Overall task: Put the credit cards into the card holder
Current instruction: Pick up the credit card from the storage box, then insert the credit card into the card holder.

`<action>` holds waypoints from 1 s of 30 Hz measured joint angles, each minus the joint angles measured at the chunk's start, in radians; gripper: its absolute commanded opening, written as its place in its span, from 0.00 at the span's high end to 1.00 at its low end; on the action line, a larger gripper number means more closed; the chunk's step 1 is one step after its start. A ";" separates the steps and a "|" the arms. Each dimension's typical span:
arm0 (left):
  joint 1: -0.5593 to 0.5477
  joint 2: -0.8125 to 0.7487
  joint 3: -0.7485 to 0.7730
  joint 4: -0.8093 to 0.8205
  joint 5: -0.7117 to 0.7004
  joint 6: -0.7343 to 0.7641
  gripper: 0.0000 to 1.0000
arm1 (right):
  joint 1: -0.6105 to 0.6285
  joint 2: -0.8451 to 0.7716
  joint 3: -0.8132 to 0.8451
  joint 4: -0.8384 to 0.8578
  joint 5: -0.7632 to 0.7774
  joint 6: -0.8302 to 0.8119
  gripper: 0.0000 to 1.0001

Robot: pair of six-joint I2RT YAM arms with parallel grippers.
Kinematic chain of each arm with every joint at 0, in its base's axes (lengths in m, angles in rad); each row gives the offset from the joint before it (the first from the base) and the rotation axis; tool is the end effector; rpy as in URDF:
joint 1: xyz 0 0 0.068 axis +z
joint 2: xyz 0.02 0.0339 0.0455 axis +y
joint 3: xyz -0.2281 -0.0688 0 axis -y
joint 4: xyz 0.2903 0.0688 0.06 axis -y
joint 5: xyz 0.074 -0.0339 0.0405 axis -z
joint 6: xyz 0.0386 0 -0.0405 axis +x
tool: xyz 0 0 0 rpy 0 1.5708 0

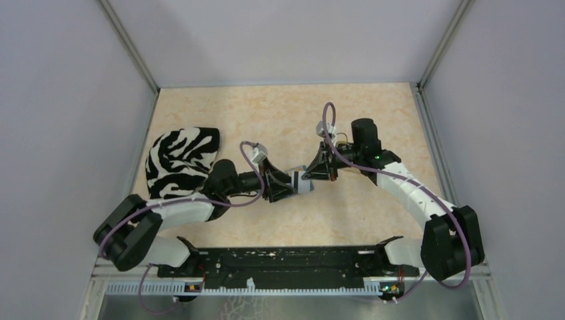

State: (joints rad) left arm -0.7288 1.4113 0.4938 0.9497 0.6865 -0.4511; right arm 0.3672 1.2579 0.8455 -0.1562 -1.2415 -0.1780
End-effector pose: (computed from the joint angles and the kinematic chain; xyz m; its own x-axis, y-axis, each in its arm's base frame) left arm 0.2162 -0.2258 0.1480 -0.4090 -0.0869 -0.9084 0.8994 0.1302 -0.4174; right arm 0.2787 0.1463 0.2226 -0.3423 -0.1930 -0.9196 -0.9357 -0.0189 0.3523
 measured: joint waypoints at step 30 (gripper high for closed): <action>0.000 -0.083 -0.019 -0.713 -0.861 -0.180 0.22 | -0.045 0.537 0.069 0.196 0.326 0.505 1.00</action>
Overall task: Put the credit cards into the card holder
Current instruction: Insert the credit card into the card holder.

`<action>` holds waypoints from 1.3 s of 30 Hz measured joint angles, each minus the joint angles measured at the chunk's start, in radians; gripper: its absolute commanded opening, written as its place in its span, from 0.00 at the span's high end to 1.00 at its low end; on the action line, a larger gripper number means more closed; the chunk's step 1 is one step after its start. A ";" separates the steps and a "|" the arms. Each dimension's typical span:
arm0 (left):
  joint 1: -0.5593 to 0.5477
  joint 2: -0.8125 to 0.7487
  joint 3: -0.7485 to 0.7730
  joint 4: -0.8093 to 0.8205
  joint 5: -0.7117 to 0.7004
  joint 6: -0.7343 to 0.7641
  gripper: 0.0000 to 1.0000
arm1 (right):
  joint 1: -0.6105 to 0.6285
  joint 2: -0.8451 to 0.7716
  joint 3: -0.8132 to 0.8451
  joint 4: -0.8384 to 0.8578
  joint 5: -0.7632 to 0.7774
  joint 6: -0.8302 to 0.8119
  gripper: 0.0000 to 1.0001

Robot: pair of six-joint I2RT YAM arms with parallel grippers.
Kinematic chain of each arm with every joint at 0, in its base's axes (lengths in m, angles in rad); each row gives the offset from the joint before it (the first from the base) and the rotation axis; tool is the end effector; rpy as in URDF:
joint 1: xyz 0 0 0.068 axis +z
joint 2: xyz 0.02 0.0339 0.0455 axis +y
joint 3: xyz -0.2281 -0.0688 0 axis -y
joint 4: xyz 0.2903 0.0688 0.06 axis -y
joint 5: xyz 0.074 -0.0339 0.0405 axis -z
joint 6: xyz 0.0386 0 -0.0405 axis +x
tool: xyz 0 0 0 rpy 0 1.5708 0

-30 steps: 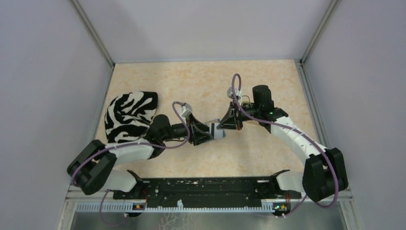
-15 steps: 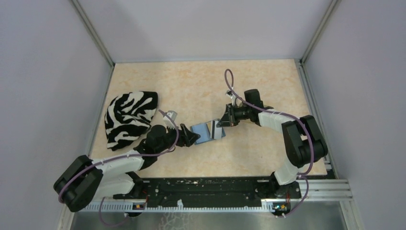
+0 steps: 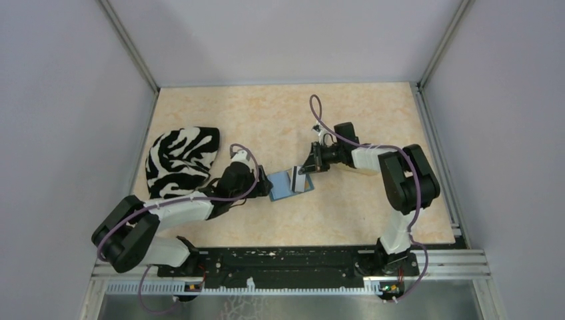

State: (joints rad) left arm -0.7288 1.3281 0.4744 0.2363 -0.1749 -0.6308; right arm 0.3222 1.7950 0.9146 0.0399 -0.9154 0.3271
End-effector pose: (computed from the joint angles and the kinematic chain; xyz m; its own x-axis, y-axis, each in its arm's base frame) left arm 0.2227 -0.1898 0.0907 -0.6731 -0.1776 -0.7179 0.1894 0.8969 -0.3996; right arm 0.3383 0.1452 0.0776 -0.8924 -0.0915 -0.4420 -0.4308 0.4647 0.7736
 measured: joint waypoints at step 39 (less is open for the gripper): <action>0.000 0.228 0.152 -0.009 0.067 0.114 0.57 | -0.005 0.143 0.019 0.089 -0.100 0.052 1.00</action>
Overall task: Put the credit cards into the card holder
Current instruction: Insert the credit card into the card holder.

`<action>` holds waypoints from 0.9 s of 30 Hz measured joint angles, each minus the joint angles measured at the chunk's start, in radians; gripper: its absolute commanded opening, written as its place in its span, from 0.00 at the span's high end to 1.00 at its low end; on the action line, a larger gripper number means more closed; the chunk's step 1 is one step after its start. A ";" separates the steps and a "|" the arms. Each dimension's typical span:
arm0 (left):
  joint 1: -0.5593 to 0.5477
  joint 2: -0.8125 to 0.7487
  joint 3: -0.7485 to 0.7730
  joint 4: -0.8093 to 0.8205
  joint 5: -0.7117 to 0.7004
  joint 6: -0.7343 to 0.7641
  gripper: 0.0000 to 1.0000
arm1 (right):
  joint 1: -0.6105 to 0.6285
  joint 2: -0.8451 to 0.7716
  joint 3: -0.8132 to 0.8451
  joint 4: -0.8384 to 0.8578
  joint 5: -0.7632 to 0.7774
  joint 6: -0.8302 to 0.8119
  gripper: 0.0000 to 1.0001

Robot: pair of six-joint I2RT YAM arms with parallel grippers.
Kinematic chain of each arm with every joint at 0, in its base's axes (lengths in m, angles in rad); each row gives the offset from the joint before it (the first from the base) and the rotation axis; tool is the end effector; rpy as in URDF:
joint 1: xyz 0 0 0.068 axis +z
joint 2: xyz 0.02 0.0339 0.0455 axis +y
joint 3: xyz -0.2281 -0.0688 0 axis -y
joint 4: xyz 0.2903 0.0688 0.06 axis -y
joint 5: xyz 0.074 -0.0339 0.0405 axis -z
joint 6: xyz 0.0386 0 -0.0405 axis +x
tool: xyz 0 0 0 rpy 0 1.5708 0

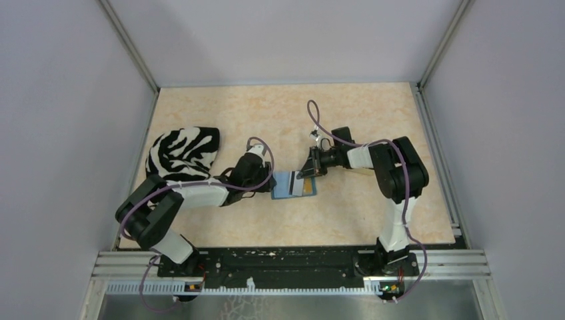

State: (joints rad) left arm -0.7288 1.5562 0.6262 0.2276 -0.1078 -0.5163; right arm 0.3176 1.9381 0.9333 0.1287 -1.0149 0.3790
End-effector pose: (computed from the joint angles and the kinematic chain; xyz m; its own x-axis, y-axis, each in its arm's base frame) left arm 0.2445 -0.2127 0.0721 -0.7157 -0.0190 -0.6981 0.2846 0.9049 -0.3164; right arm 0.3400 0.1463 0.0410 -0.9301 -0.1002 -0.3533 -0.3630 0.3967 0.8431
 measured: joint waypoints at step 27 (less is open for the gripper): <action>0.000 0.090 0.095 -0.004 0.011 0.067 0.58 | 0.008 0.037 0.110 -0.295 0.107 -0.053 1.00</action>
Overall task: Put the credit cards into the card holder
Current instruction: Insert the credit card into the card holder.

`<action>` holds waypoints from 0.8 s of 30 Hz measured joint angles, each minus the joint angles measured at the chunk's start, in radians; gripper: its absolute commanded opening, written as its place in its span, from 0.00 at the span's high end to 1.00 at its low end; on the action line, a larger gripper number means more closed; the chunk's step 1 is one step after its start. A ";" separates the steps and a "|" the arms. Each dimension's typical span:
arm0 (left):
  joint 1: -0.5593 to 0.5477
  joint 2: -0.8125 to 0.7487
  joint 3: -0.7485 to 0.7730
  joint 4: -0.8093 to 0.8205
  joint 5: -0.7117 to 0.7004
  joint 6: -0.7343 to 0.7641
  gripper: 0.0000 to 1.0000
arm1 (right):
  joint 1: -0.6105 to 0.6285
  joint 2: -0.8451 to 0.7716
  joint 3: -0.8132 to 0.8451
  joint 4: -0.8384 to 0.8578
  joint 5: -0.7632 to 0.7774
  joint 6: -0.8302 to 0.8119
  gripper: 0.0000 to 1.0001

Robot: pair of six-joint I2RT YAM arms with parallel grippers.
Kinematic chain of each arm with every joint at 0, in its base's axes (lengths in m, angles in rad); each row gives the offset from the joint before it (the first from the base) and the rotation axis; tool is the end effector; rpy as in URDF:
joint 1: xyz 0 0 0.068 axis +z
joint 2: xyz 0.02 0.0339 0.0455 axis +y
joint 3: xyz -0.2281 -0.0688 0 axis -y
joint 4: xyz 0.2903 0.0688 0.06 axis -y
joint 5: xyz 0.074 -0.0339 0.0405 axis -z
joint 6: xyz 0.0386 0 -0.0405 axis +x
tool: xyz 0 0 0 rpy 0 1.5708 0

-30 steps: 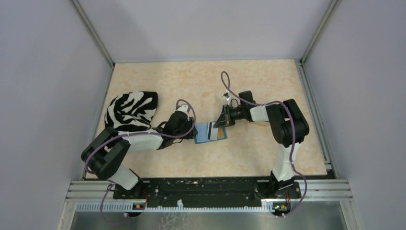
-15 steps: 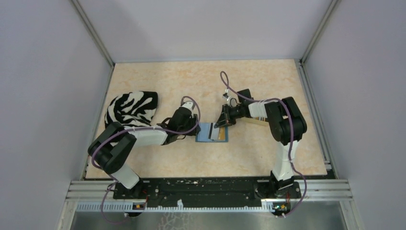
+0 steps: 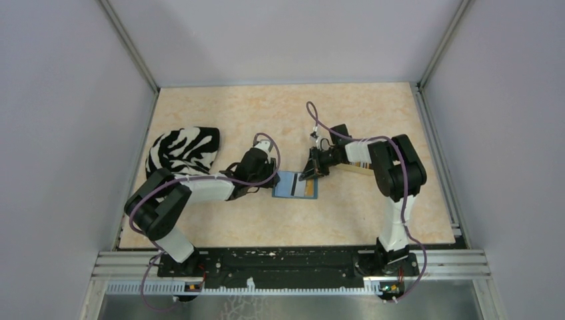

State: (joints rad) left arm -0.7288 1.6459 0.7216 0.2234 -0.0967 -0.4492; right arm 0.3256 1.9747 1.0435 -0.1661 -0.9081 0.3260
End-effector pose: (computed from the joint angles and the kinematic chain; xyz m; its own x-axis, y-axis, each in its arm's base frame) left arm 0.2604 -0.2275 0.0729 -0.6973 0.0431 -0.7155 0.3386 0.8996 -0.2758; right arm 0.3462 0.1490 0.0391 -0.9709 -0.1198 -0.2073 -0.2390 0.5345 0.8107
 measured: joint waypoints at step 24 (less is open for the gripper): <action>0.000 -0.139 -0.025 -0.031 0.041 0.029 0.38 | 0.014 0.045 0.004 0.090 -0.040 0.101 0.94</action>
State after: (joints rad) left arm -0.7288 1.5066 0.6964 0.1925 -0.0555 -0.4206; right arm 0.3401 2.0201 1.0477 -0.0761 -0.9482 0.4274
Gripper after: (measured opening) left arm 0.630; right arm 0.055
